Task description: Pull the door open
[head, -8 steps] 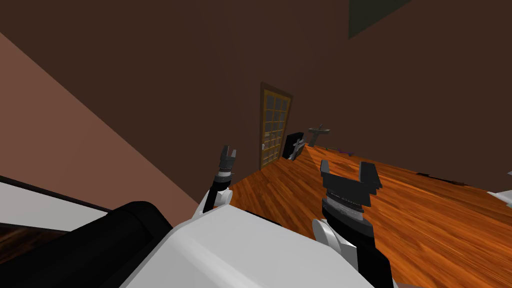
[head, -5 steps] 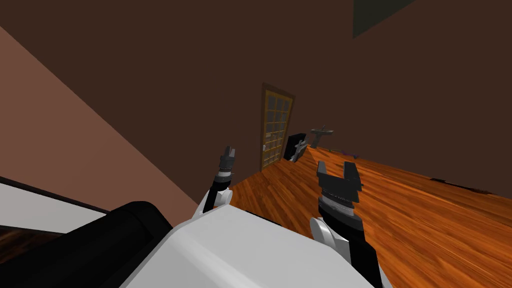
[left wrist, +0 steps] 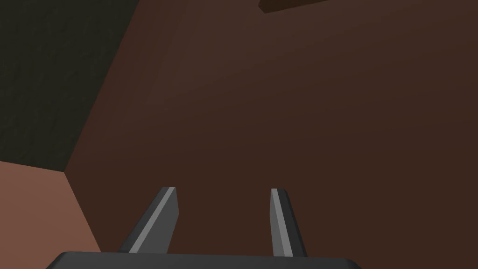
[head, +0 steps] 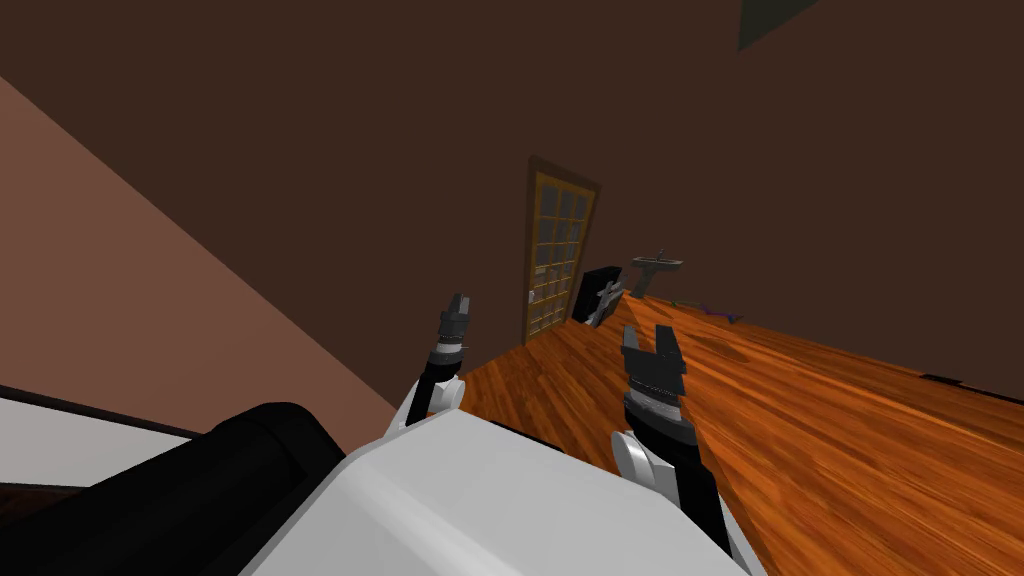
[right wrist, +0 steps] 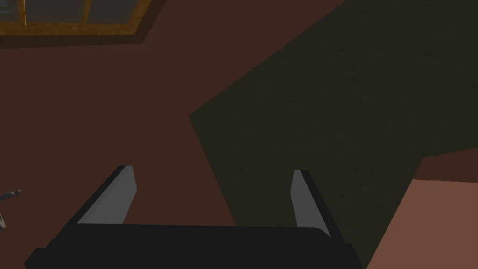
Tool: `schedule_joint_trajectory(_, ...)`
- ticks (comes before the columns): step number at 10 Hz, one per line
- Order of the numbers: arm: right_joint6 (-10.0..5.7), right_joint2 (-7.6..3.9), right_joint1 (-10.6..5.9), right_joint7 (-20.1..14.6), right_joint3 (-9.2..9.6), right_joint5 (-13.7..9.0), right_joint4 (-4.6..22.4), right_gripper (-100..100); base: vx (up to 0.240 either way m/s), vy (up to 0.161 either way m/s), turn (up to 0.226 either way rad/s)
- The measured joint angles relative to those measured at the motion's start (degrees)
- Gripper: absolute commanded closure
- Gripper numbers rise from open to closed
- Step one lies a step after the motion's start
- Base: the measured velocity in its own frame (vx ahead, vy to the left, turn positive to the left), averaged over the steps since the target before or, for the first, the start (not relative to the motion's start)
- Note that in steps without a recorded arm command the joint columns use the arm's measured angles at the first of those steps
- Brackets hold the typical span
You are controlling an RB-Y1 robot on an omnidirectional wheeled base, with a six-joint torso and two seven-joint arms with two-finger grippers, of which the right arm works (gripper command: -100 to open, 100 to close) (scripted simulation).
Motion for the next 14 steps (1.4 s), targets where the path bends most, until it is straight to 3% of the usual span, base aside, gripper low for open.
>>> schedule_joint_trajectory(14, -2.74, -3.06, -5.37, 13.57, 2.34, 0.6, 16.29, -100, 0.093, -0.012, 0.07)
